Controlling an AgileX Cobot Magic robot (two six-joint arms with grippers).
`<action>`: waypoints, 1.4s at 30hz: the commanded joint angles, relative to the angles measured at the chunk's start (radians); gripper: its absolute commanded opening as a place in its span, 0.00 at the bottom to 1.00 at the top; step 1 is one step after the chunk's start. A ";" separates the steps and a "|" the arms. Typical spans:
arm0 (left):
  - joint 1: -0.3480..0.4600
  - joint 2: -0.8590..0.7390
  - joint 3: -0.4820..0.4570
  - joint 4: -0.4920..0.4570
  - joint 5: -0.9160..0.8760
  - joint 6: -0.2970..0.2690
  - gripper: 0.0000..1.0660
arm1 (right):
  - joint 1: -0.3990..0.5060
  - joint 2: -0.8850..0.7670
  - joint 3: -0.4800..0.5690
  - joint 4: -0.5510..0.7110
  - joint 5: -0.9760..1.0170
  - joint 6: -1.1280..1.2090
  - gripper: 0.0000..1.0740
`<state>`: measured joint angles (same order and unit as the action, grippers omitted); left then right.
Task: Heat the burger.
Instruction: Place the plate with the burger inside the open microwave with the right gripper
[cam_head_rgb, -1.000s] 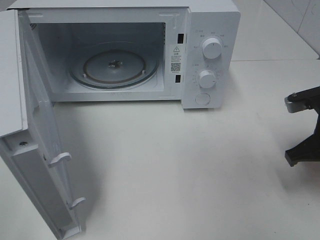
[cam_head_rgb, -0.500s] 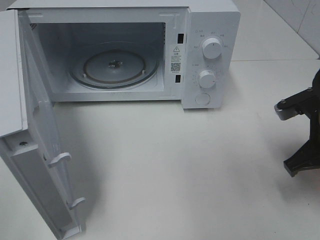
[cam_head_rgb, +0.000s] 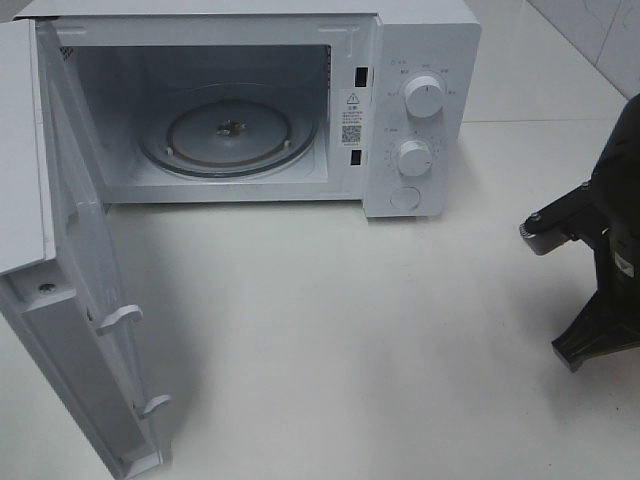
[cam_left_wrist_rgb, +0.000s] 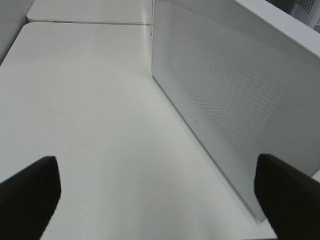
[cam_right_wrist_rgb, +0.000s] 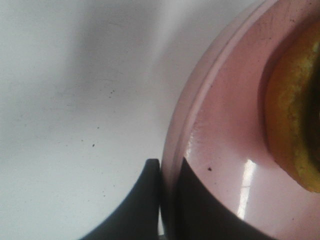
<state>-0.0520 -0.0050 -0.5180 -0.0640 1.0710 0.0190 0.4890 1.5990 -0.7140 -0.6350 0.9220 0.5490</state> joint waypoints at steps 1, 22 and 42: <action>-0.005 -0.019 0.001 -0.002 0.003 0.002 0.92 | 0.033 -0.015 0.004 -0.051 0.041 0.023 0.00; -0.005 -0.019 0.001 -0.002 0.003 0.002 0.92 | 0.228 -0.086 0.004 -0.071 0.055 0.023 0.00; -0.005 -0.019 0.001 -0.002 0.003 0.002 0.92 | 0.408 -0.151 0.005 -0.074 0.059 -0.020 0.00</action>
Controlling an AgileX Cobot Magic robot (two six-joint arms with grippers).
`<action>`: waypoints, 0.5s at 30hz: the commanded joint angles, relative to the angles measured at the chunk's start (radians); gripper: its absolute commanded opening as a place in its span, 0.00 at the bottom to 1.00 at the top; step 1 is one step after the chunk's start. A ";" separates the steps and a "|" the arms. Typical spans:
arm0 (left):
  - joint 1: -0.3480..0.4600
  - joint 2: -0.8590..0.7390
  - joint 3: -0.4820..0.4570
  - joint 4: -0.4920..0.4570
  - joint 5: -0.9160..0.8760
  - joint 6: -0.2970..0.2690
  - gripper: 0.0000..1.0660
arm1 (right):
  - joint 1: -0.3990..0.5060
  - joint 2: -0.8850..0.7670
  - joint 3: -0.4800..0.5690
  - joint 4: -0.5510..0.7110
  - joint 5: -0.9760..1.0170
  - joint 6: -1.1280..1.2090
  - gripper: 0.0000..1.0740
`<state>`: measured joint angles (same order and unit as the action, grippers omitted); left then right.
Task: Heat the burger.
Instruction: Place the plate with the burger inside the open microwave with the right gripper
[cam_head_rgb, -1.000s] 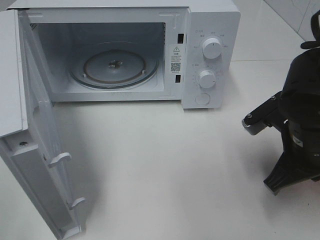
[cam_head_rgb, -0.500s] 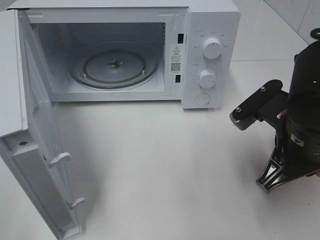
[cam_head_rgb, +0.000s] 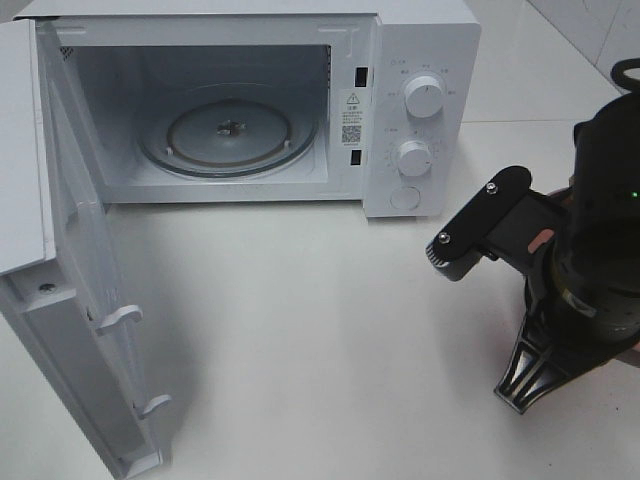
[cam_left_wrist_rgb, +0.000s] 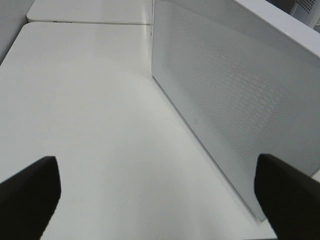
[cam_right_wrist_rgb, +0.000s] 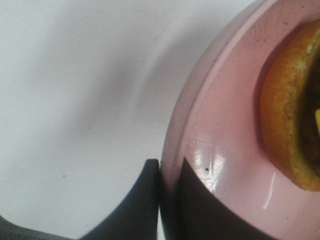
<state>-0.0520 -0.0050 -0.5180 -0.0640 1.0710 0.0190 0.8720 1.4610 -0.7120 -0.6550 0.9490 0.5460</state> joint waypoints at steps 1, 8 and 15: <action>-0.005 -0.019 0.001 -0.002 0.003 0.002 0.92 | 0.044 -0.013 0.003 -0.054 0.032 -0.023 0.00; -0.005 -0.019 0.001 -0.002 0.003 0.002 0.92 | 0.107 -0.013 0.003 -0.054 0.032 -0.038 0.00; -0.005 -0.019 0.001 -0.002 0.003 0.002 0.92 | 0.182 -0.013 0.003 -0.076 0.032 -0.077 0.00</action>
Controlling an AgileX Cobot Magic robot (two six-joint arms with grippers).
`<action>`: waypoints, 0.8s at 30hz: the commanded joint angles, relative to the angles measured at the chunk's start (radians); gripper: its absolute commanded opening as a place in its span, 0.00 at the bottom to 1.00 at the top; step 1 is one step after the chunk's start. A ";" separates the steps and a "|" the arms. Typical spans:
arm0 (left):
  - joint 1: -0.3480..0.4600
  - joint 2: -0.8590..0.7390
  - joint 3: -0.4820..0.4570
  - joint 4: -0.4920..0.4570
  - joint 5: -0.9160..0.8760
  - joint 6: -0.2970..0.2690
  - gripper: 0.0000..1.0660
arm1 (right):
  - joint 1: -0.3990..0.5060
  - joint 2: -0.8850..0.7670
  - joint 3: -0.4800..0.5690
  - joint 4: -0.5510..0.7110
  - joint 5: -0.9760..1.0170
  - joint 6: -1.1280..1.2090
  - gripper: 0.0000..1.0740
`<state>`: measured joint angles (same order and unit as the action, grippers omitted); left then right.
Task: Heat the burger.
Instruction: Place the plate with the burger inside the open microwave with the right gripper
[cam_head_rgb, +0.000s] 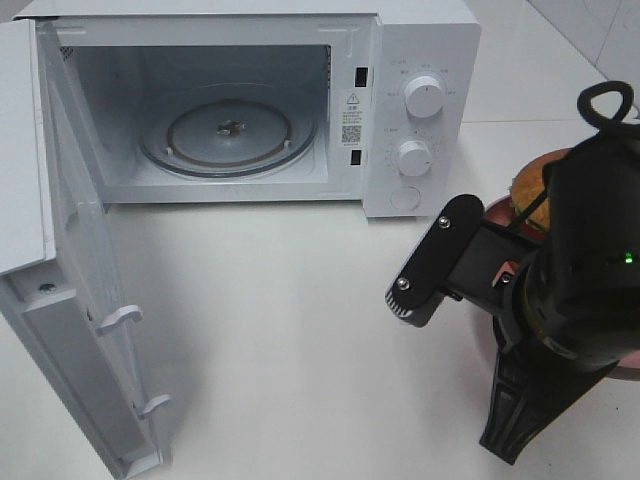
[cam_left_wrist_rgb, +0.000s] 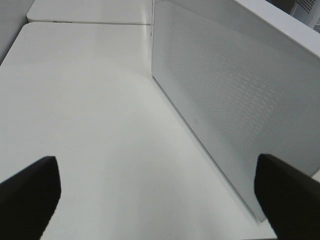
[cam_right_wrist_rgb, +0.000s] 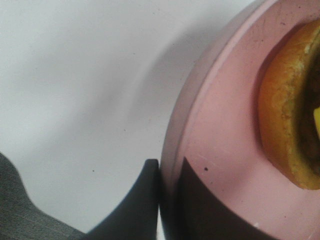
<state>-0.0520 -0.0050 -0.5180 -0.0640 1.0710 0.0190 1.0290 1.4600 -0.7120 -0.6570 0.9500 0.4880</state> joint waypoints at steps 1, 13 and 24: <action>-0.005 -0.019 0.001 -0.002 0.003 0.002 0.92 | 0.036 -0.012 0.003 -0.078 0.031 -0.022 0.00; -0.005 -0.019 0.001 -0.002 0.003 0.002 0.92 | 0.145 -0.012 0.003 -0.097 0.023 -0.082 0.00; -0.005 -0.019 0.001 -0.002 0.003 0.002 0.92 | 0.176 -0.012 0.003 -0.104 -0.032 -0.233 0.01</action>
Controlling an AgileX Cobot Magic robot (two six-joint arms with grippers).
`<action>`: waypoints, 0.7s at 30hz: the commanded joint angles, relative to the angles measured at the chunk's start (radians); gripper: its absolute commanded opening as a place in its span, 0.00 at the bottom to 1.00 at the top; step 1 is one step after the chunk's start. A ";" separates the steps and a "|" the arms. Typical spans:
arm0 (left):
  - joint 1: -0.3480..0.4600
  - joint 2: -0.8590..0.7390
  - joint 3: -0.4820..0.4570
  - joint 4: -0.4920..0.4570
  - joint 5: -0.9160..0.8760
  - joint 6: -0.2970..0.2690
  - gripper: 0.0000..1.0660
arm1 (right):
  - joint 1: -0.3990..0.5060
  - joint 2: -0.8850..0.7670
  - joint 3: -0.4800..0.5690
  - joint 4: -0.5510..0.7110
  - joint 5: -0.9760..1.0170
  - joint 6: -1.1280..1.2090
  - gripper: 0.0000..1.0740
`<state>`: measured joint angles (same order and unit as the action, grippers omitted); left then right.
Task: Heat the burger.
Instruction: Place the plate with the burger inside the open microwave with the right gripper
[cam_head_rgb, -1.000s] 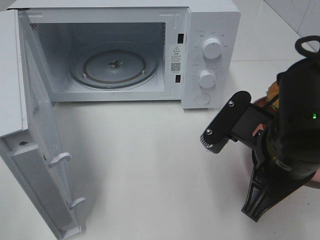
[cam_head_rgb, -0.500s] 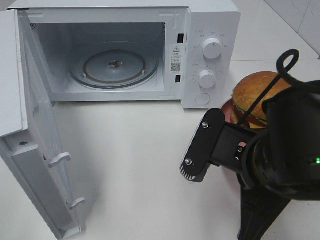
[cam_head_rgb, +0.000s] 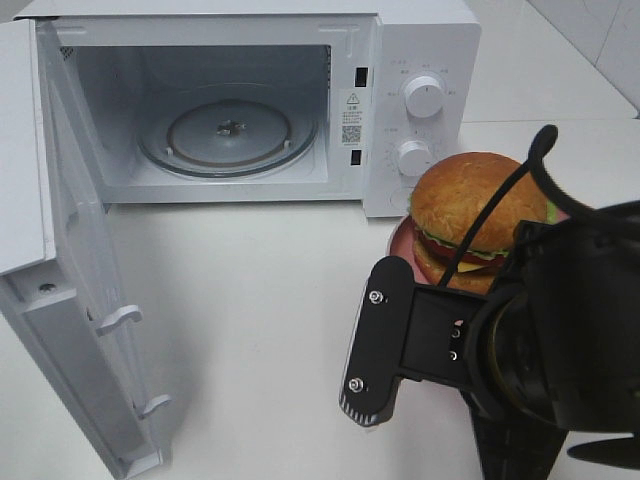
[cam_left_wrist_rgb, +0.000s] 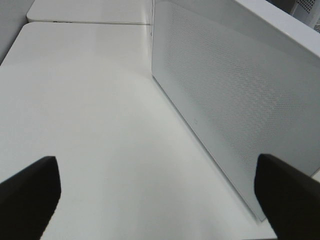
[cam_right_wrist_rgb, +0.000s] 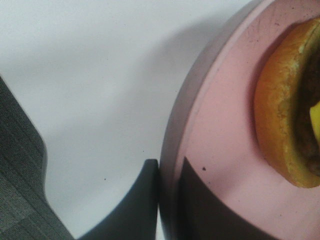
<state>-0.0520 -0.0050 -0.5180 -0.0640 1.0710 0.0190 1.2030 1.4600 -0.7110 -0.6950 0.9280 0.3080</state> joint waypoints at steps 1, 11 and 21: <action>-0.005 -0.019 0.001 -0.002 0.003 0.002 0.92 | 0.002 -0.012 0.002 -0.067 -0.018 -0.071 0.01; -0.005 -0.019 0.001 -0.002 0.003 0.002 0.92 | 0.002 -0.012 0.002 -0.123 -0.104 -0.240 0.01; -0.005 -0.019 0.001 -0.002 0.003 0.002 0.92 | 0.000 -0.012 0.002 -0.146 -0.262 -0.247 0.02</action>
<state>-0.0520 -0.0050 -0.5180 -0.0640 1.0710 0.0190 1.2040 1.4600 -0.7050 -0.7730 0.6920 0.0720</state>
